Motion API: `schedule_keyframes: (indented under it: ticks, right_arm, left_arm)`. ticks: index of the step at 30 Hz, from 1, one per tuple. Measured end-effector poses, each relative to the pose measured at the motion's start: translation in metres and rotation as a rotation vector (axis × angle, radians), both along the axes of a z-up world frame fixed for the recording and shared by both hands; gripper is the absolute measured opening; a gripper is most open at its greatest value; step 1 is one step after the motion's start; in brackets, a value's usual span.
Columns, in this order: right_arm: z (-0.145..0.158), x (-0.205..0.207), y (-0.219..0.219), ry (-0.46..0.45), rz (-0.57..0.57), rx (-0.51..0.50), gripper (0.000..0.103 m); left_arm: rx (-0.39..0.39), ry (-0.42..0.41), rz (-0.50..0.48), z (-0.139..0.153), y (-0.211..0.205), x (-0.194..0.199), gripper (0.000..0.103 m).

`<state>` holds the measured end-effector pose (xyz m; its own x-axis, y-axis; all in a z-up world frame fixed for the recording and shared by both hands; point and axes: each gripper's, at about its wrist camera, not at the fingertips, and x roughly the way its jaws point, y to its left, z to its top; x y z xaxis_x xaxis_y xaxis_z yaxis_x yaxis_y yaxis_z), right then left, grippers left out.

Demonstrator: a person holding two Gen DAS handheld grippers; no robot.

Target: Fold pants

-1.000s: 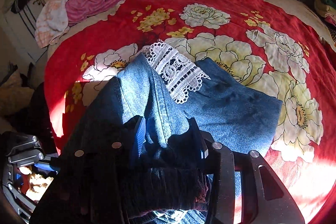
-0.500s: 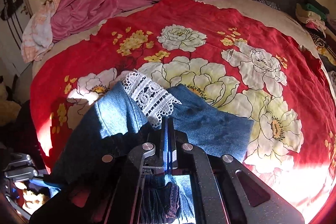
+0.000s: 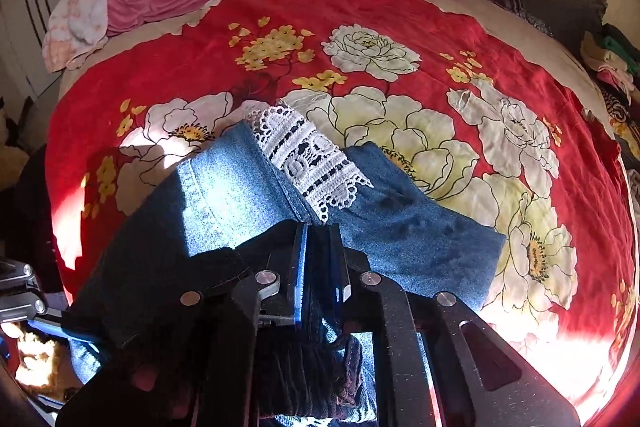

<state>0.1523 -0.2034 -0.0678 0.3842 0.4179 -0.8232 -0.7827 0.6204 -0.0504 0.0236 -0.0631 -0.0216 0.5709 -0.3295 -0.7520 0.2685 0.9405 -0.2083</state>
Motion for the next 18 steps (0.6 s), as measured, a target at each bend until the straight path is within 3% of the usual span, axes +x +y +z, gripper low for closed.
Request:
schedule_keyframes:
  ticks: [6,9,13,18]
  right_arm:
    - [-0.003,0.005,-0.008,0.044,-0.062,0.052,0.010]
    - [0.021,-0.003,-0.025,0.031,-0.090,0.156,0.020]
    - [0.054,-0.023,-0.060,0.010,-0.142,0.296,0.045]
    - [0.071,-0.058,-0.100,-0.024,-0.170,0.379,0.051]
  left_arm:
    - [0.001,0.015,-0.019,-0.007,-0.004,-0.001,0.039]
    - [-0.033,0.020,-0.016,-0.004,0.002,-0.001,0.039]
    - [-0.069,0.026,-0.031,0.001,0.008,-0.006,0.041]
    - [-0.090,0.035,-0.023,0.007,0.017,-0.013,0.044]
